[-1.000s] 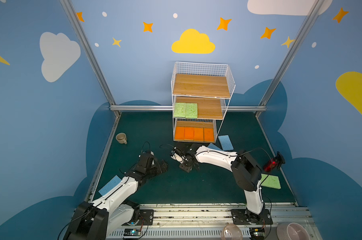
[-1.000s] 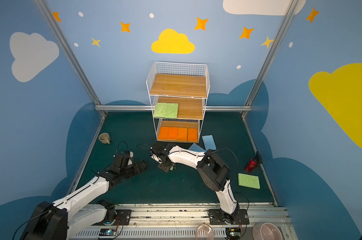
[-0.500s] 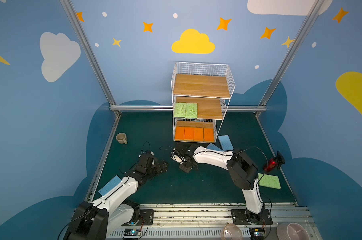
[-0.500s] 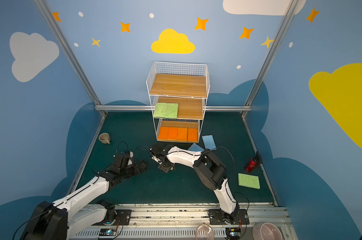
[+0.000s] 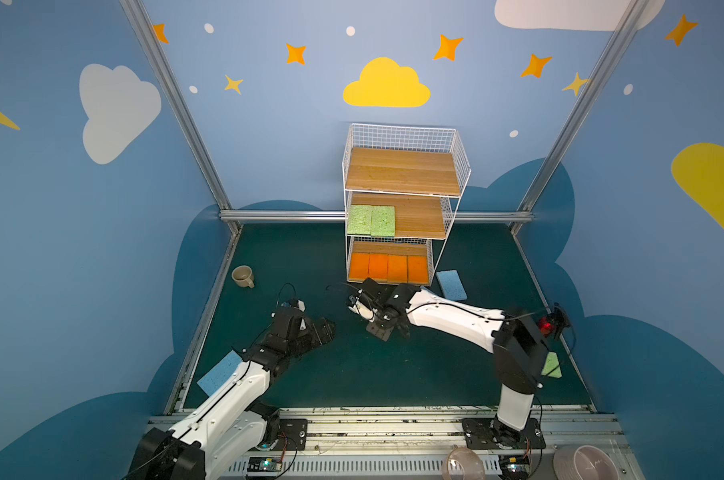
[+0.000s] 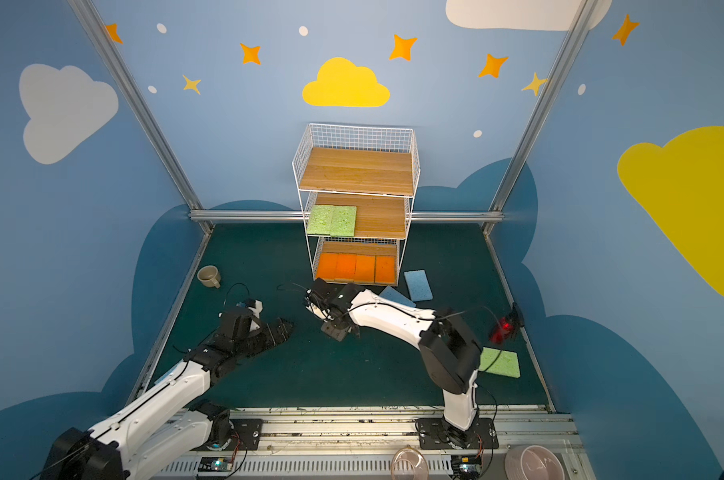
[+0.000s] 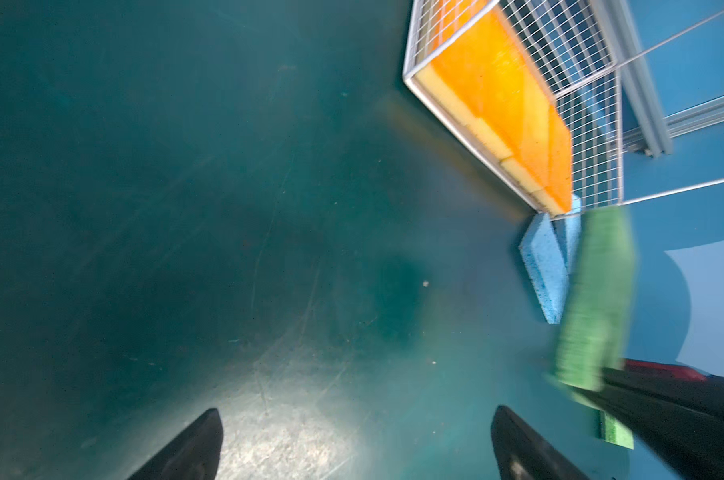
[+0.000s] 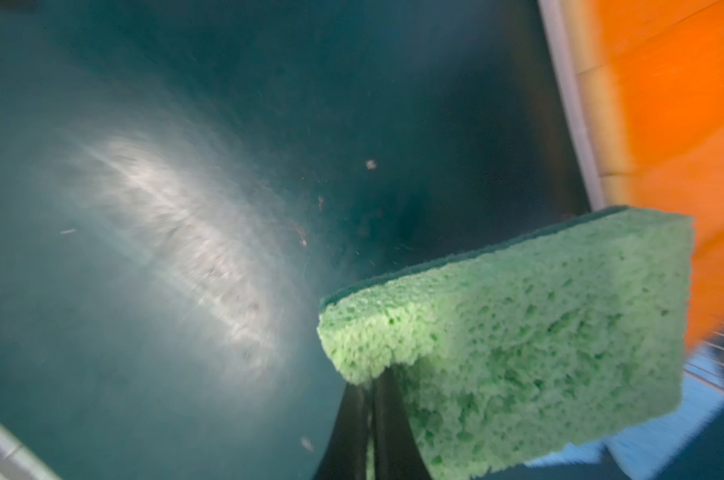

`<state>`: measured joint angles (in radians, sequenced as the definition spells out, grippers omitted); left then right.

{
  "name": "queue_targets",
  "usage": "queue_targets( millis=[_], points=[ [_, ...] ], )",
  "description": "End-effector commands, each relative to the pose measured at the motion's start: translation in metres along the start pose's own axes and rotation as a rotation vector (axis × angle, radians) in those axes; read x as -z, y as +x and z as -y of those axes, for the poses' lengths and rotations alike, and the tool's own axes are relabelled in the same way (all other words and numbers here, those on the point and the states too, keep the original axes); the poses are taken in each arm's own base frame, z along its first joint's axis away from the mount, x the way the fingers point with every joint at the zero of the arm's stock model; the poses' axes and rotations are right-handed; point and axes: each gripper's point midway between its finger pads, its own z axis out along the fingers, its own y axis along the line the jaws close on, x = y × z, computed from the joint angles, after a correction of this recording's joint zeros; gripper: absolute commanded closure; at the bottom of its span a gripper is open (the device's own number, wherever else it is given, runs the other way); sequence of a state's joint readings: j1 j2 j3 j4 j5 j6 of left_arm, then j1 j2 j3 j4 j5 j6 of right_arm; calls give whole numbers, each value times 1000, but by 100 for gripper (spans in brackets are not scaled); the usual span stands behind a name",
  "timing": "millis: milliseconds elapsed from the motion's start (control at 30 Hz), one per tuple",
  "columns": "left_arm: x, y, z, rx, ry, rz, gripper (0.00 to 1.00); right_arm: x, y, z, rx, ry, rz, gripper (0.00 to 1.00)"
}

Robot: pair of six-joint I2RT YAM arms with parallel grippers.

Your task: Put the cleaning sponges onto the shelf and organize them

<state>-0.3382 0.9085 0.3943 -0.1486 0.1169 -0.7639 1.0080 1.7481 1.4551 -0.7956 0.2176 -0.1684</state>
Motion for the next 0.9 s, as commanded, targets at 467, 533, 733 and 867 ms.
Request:
queue_targets(
  millis=[467,533,733,867],
  points=[
    [12,-6,23,-16,78,-4,0,186,-8,59,323,266,358,91],
    [10,-7,24,-18,81,-8,0,188,-13,71,356,300,364,91],
    [7,-5,23,-17,87,-10,0,193,-23,108,360,312,358,93],
    [5,-4,20,-23,84,-9,0,194,-28,127,356,300,363,93]
  ],
)
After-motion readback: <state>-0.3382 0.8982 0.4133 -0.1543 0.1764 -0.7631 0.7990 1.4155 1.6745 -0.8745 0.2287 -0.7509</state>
